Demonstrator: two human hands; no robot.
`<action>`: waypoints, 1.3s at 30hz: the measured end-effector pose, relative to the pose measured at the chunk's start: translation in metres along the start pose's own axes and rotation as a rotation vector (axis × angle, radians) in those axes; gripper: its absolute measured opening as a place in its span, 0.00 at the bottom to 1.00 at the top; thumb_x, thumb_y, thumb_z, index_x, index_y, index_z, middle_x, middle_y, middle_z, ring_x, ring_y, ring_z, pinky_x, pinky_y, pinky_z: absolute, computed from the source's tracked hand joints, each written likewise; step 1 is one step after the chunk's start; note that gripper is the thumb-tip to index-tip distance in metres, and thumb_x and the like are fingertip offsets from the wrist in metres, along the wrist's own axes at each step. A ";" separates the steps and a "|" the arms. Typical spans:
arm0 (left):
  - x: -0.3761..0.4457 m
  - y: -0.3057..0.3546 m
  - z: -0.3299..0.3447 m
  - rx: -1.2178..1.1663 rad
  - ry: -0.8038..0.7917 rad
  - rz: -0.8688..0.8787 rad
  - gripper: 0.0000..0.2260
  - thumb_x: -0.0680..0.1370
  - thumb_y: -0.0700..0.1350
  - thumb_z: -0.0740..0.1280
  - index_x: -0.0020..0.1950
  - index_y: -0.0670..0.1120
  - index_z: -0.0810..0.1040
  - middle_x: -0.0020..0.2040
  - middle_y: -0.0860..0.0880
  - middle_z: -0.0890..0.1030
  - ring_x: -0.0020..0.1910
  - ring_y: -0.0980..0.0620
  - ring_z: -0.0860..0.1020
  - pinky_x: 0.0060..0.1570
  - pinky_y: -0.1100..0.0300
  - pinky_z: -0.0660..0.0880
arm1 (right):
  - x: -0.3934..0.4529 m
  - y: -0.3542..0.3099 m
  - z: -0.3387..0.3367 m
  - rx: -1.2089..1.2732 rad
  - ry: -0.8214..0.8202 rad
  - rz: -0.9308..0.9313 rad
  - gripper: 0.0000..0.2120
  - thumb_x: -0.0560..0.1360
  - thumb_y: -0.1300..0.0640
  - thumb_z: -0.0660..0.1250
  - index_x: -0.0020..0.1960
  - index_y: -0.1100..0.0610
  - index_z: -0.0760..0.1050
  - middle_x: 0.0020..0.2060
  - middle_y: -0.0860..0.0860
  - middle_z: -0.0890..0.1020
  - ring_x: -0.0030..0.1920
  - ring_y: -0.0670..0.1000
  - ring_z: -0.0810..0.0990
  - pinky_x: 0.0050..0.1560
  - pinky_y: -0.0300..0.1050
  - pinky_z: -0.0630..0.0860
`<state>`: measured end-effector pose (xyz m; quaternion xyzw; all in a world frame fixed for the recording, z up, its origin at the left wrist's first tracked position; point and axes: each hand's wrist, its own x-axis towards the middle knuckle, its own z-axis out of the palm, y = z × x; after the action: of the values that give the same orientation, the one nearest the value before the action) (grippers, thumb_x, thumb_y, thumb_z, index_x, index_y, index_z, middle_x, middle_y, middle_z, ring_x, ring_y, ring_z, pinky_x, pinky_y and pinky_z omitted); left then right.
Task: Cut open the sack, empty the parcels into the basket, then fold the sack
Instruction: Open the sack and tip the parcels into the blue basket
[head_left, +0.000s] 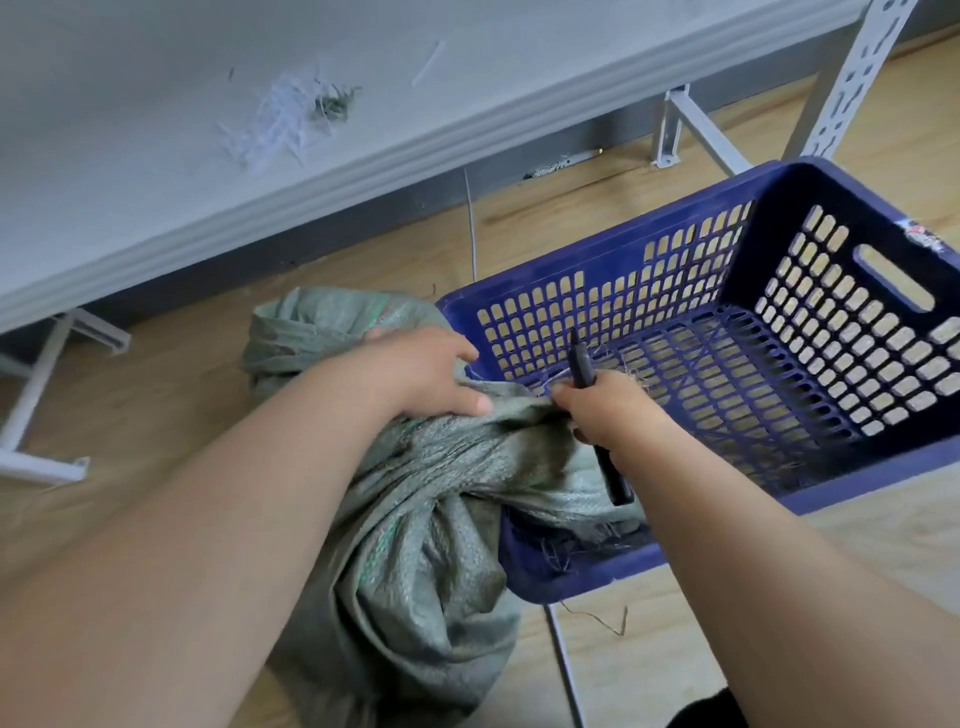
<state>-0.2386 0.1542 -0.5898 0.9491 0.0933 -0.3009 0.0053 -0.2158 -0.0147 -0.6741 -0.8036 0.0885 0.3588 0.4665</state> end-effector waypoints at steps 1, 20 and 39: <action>-0.005 -0.011 0.002 0.008 0.108 -0.034 0.27 0.75 0.61 0.66 0.72 0.58 0.67 0.74 0.52 0.67 0.72 0.48 0.65 0.71 0.49 0.60 | -0.002 -0.001 0.001 -0.068 0.031 -0.039 0.16 0.79 0.50 0.62 0.62 0.58 0.74 0.51 0.58 0.80 0.48 0.58 0.80 0.48 0.51 0.78; -0.004 -0.111 0.007 -0.722 0.663 0.028 0.12 0.77 0.38 0.65 0.45 0.55 0.81 0.47 0.55 0.83 0.49 0.54 0.80 0.56 0.59 0.75 | -0.031 -0.030 0.046 0.024 0.266 -0.300 0.10 0.72 0.59 0.73 0.37 0.48 0.75 0.33 0.49 0.82 0.34 0.50 0.82 0.44 0.46 0.79; -0.005 -0.197 0.147 -1.308 0.351 -0.558 0.08 0.78 0.43 0.67 0.56 0.42 0.80 0.56 0.40 0.81 0.50 0.45 0.78 0.50 0.57 0.71 | -0.037 -0.077 0.054 -0.321 0.522 -0.339 0.16 0.74 0.63 0.61 0.58 0.53 0.78 0.52 0.58 0.79 0.42 0.58 0.76 0.42 0.46 0.71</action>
<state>-0.3618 0.3368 -0.6986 0.7271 0.4916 -0.0175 0.4790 -0.2327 0.0646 -0.6137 -0.9346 0.0126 0.0679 0.3488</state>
